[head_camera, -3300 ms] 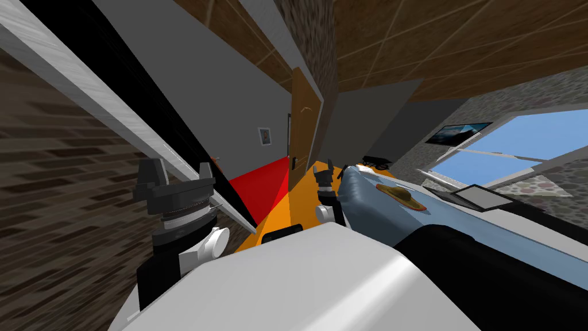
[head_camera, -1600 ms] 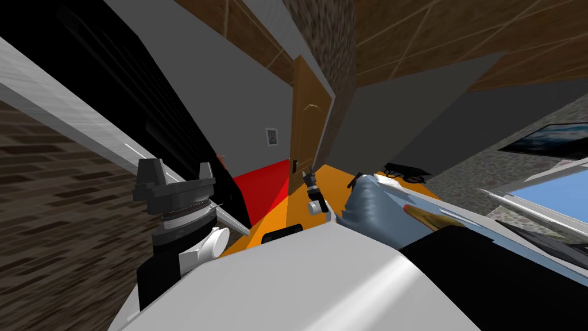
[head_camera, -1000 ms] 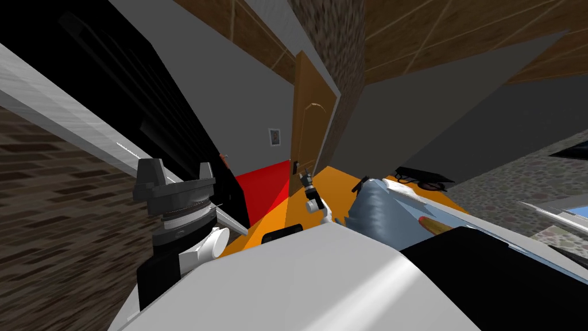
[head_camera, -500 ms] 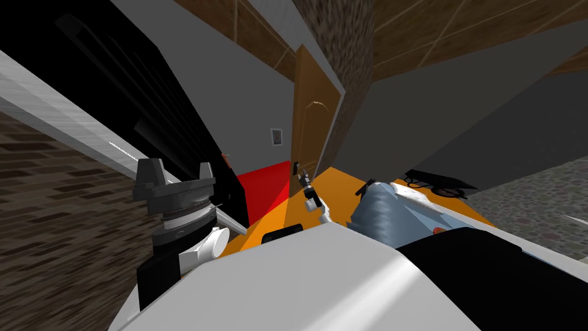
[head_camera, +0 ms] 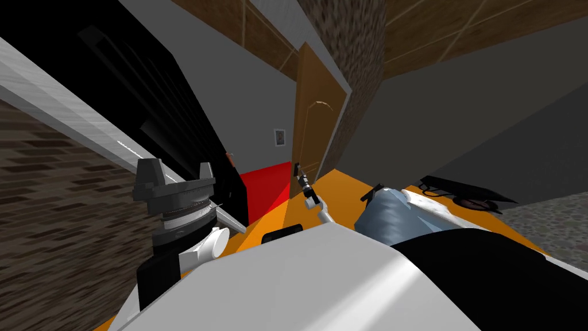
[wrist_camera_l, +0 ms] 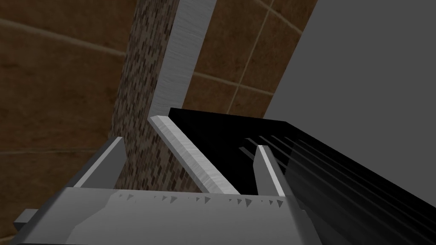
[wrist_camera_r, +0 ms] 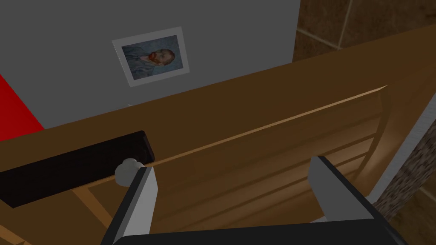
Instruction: Push the door open
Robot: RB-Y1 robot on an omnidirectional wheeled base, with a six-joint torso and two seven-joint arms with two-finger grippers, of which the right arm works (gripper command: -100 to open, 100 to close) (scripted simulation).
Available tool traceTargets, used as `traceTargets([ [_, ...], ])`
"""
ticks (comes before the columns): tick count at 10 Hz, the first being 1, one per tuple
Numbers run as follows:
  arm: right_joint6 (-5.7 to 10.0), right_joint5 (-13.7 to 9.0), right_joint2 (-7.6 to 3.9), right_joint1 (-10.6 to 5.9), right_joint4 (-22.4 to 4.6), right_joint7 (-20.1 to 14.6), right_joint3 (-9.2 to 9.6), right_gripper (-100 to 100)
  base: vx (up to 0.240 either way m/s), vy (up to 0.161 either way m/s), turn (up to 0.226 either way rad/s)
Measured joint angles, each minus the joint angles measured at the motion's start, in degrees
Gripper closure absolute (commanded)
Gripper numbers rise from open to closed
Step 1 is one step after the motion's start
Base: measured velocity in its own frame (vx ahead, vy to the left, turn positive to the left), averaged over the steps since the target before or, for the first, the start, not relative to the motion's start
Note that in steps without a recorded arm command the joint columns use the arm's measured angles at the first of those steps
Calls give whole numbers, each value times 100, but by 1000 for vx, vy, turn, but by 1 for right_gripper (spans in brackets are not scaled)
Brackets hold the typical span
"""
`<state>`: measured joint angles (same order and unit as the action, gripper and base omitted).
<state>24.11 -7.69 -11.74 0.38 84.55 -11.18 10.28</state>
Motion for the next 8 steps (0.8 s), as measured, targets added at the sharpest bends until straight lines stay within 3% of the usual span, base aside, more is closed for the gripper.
traceTargets([
  [8, 72, -67, -266, -688, -1338, -105, 188, -100, 25, -103, 102],
])
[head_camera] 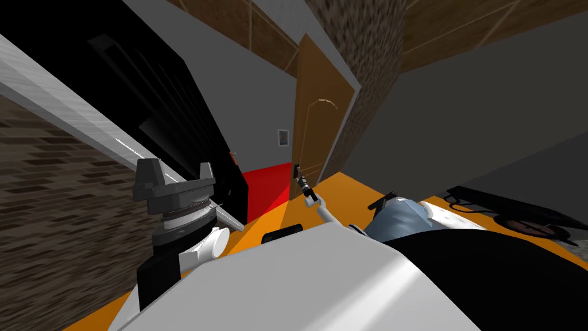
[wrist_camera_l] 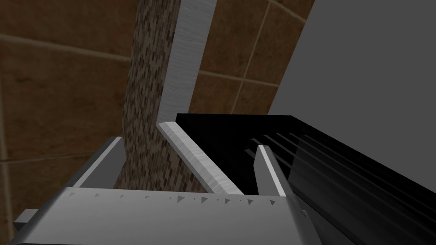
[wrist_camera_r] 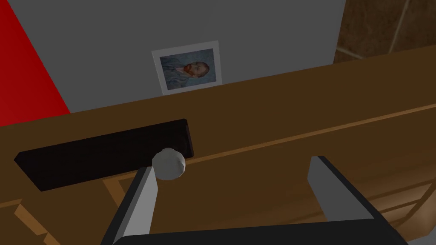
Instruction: Push the door open
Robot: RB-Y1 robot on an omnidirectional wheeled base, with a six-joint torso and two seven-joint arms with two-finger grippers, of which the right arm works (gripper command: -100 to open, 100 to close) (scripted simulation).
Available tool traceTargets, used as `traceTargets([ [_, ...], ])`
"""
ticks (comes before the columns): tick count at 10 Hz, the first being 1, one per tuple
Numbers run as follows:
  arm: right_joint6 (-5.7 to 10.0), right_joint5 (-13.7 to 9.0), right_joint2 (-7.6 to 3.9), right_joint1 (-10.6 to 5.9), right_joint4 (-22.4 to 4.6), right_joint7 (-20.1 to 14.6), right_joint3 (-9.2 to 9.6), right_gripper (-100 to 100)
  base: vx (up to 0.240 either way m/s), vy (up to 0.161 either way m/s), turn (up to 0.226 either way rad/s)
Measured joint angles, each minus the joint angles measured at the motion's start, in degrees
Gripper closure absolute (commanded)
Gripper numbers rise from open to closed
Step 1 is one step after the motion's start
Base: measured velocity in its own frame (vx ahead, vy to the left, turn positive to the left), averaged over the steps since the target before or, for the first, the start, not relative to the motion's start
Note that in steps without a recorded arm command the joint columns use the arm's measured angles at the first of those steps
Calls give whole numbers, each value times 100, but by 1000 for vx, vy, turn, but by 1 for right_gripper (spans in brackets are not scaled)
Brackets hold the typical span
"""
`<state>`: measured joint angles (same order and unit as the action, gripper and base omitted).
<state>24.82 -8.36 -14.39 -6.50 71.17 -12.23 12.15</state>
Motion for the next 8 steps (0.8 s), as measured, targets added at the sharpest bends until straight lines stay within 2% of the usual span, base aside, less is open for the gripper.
traceTargets([
  [6, 14, -54, -216, -451, -835, -81, 130, -100, 8, -116, 95],
  [8, 45, -71, -269, -647, -1176, -115, 168, -100, -6, -108, 100],
])
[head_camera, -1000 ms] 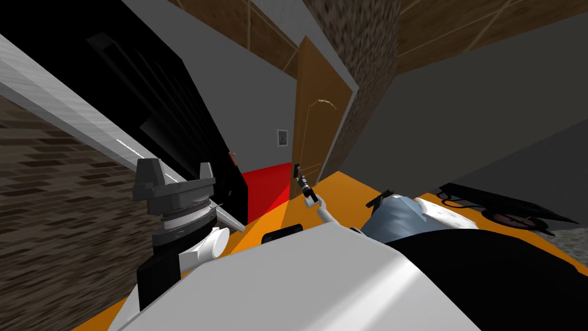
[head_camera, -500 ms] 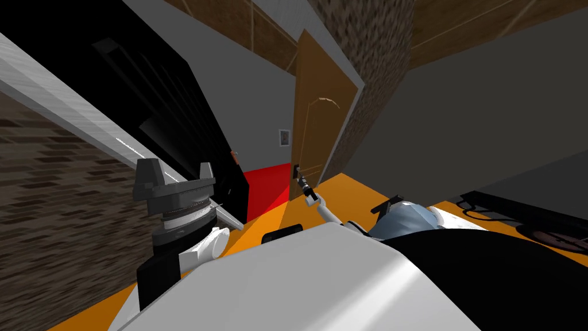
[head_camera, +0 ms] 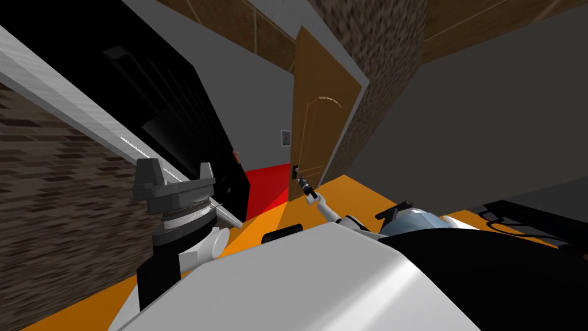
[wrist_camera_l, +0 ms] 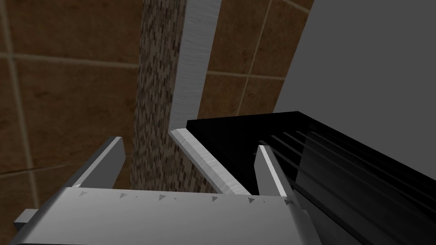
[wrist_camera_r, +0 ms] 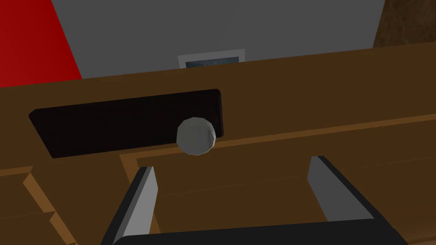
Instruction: Push the door open
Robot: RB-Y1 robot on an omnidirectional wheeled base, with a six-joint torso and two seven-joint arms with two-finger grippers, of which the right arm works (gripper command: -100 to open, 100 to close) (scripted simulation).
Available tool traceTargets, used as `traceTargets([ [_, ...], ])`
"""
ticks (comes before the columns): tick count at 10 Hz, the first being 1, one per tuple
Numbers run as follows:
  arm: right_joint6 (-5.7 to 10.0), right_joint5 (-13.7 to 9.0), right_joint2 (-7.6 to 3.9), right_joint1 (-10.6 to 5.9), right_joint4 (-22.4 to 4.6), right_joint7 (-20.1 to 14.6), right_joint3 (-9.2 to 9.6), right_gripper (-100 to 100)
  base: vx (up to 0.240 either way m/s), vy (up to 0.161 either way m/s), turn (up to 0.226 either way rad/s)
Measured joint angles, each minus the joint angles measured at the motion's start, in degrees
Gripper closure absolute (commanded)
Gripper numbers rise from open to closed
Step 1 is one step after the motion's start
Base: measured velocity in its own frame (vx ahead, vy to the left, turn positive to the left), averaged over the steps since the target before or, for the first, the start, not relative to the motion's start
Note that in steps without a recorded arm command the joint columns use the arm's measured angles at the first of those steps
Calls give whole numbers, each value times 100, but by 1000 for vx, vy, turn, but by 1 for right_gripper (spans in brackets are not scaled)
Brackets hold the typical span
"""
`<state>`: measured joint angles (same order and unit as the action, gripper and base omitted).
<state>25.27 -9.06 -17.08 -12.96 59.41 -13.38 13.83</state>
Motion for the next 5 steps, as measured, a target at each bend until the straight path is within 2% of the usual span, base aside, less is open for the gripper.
traceTargets([
  [2, -3, -19, -81, -140, -261, -31, 45, -100, -3, -111, 81],
  [5, 13, -35, -133, -329, -606, -50, 88, -100, -4, -106, 64],
])
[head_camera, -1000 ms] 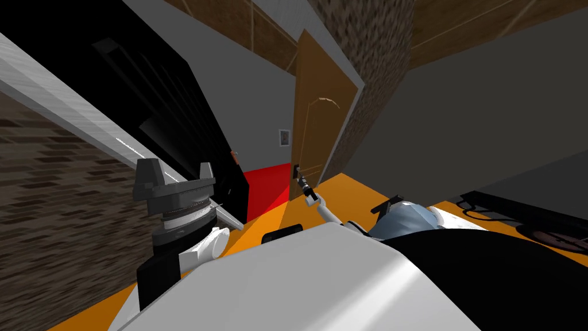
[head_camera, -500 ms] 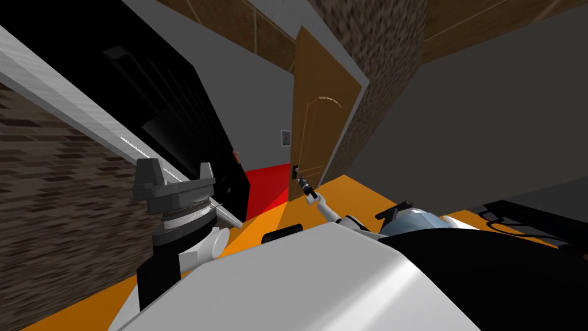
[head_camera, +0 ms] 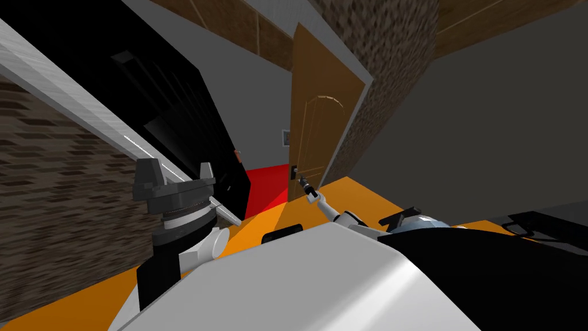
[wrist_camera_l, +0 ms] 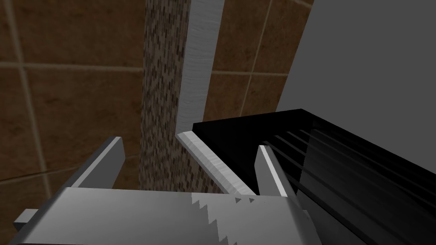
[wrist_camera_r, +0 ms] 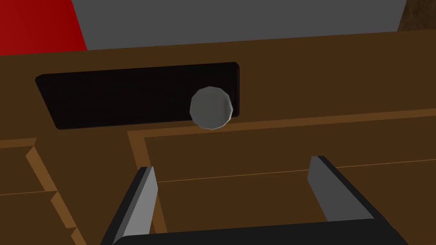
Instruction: Push the door open
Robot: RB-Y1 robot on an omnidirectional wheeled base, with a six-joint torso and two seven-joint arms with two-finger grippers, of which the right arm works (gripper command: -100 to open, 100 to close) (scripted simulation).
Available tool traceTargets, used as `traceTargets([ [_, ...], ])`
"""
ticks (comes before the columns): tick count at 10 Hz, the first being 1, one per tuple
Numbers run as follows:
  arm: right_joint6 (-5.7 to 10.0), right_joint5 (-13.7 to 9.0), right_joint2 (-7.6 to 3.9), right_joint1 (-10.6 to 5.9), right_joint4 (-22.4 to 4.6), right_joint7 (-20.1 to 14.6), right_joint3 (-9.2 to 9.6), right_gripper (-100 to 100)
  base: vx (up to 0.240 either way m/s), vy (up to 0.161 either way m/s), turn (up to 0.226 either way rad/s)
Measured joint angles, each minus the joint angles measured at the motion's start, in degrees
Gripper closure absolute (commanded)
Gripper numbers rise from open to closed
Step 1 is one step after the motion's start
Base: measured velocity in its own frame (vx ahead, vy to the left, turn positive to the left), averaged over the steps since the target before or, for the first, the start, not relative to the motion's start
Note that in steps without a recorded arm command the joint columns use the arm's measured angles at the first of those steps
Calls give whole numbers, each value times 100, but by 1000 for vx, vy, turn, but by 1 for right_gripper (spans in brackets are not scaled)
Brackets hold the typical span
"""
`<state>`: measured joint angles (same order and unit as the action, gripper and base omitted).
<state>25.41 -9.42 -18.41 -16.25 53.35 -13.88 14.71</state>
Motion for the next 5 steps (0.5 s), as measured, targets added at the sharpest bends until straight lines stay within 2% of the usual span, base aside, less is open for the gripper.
traceTargets([
  [1, 2, -4, -8, -49, -90, 3, 9, -100, -11, -47, 16],
  [2, 0, -4, -10, -53, -100, 5, 10, -100, 105, -2, 25],
  [5, 7, -3, 23, -79, -157, 31, -40, -100, 187, 30, 36],
])
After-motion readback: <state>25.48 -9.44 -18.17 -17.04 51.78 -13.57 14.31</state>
